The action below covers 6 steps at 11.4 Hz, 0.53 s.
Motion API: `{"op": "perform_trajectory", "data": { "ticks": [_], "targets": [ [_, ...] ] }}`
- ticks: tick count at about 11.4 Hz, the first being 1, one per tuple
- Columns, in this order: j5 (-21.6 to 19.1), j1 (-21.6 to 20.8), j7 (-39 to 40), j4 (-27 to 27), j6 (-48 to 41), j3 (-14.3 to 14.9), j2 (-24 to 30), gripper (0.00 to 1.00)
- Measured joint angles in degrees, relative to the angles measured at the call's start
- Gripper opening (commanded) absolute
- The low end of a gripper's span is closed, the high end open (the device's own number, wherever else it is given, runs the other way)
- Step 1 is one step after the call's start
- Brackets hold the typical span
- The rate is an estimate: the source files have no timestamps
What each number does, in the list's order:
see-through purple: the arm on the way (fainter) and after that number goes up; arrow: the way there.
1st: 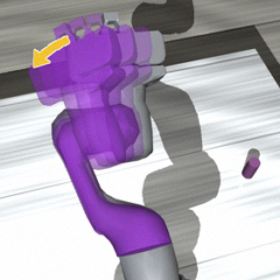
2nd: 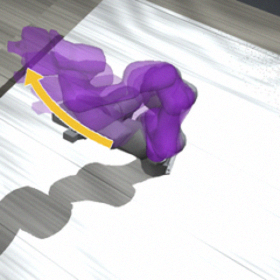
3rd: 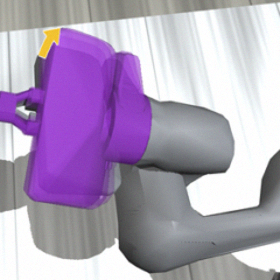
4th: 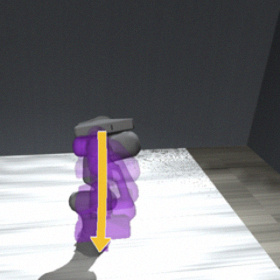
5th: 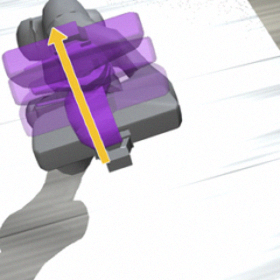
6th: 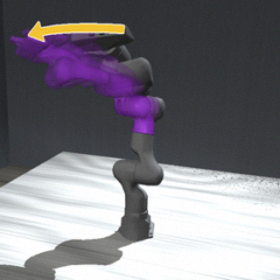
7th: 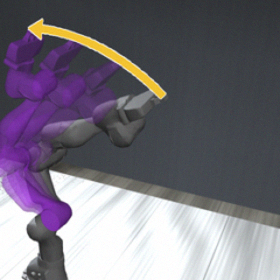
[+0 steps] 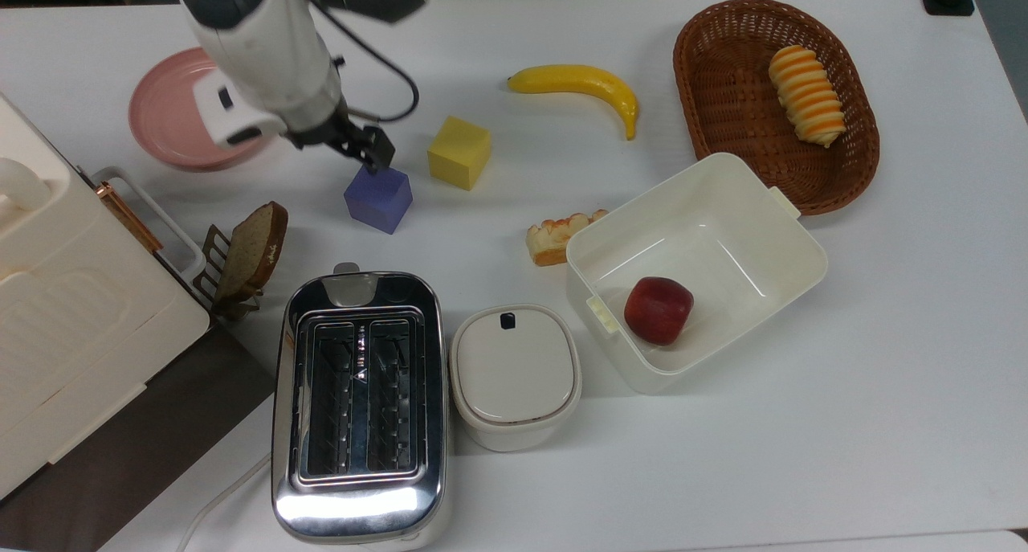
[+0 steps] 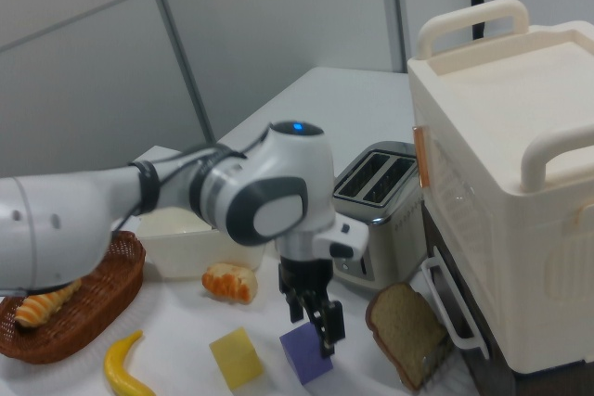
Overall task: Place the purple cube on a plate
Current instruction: 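Close the gripper on the purple cube and lift it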
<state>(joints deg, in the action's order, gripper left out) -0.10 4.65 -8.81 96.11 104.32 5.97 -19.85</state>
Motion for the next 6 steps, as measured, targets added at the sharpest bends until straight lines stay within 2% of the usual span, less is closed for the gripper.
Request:
{"op": "perform_trajectory", "data": {
  "ticks": [2, 6],
  "targets": [
    [0.6, -0.6, -2.4, 0.2, 3.9, -0.1, -3.0, 1.00],
    [0.6, -3.2, -8.2, 0.2, 8.0, -0.2, -5.0, 1.00]
  ]
}}
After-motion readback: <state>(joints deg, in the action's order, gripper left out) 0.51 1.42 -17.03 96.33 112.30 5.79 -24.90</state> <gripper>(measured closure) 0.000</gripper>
